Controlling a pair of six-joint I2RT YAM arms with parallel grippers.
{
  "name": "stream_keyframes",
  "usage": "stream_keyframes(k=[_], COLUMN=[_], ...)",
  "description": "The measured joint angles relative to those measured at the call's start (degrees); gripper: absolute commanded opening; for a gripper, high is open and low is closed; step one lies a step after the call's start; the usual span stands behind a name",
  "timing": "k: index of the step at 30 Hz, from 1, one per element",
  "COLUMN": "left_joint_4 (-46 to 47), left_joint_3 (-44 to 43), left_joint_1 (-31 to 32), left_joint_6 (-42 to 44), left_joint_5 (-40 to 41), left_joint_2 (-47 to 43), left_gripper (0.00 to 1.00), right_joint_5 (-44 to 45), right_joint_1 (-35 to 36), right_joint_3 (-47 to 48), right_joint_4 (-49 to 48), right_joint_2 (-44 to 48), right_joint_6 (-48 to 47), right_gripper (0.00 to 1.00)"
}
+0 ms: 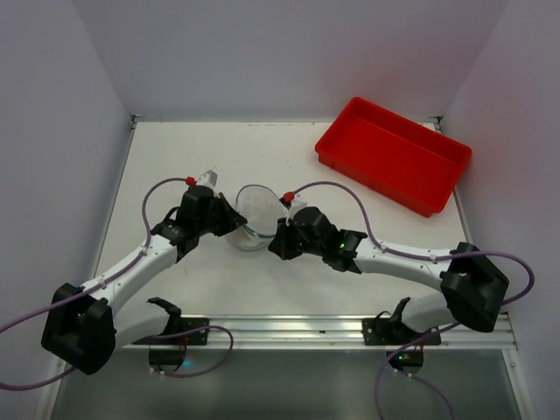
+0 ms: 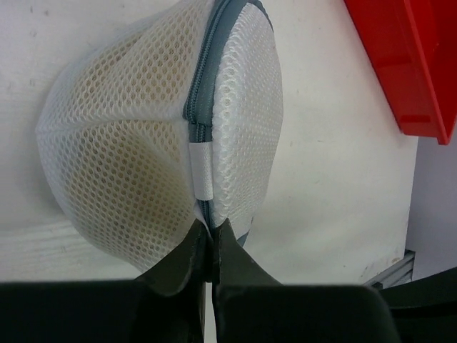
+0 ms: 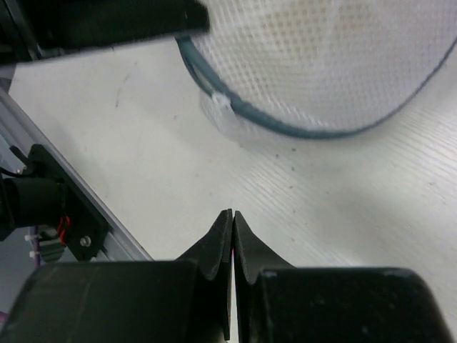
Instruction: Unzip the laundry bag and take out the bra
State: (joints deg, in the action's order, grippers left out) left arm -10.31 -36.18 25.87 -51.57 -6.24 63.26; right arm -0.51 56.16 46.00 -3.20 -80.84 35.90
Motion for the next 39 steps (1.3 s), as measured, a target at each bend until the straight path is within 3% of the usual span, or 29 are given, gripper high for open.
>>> stream_keyframes(k=[8,11,12,16,19,29,39], left_joint_4=[0.04,0.33,0.59,4.35,6.75,12.85,15.37], left_joint_3=[-9.09,-9.03,-8.74,-3.96,-0.13,4.5,6.19], left_joint_1=[-5.6,-5.97,-5.97,-5.97,-5.97,-5.97,-5.97], left_joint_6=[13.53,13.9,13.6,9.73,5.99,-4.61,-8.52], left_joint_5=[-7.74,-10.1,-10.82,-13.46,-14.82,-16.15,-17.73], left_joint_2=[9.92,9.22,8.79,5.97,4.39,-0.83,-2.29], left_gripper=[0.0,0.0,0.0,0.0,0.0,0.0,0.0], right_joint_5=[0.96,0.39,-0.37,-2.91,-4.22,-6.73,-9.84], right_joint_1=[-0.63,-0.63,-0.63,-0.76,-0.96,-3.63,-6.6], right_joint_3=[-3.65,-3.67,-3.67,-3.74,-3.96,-4.59,-7.45], right_joint_4=[2.34,0.83,-0.2,-6.64,-11.3,-19.15,-25.22], right_joint_2=[3.45,3.34,3.21,1.25,-1.01,-4.85,-5.16], right_joint_6=[-1.88,-1.03,-0.57,2.32,4.35,9.88,12.02], right_gripper=[0.0,0.24,0.37,0.55,0.62,0.63,0.61])
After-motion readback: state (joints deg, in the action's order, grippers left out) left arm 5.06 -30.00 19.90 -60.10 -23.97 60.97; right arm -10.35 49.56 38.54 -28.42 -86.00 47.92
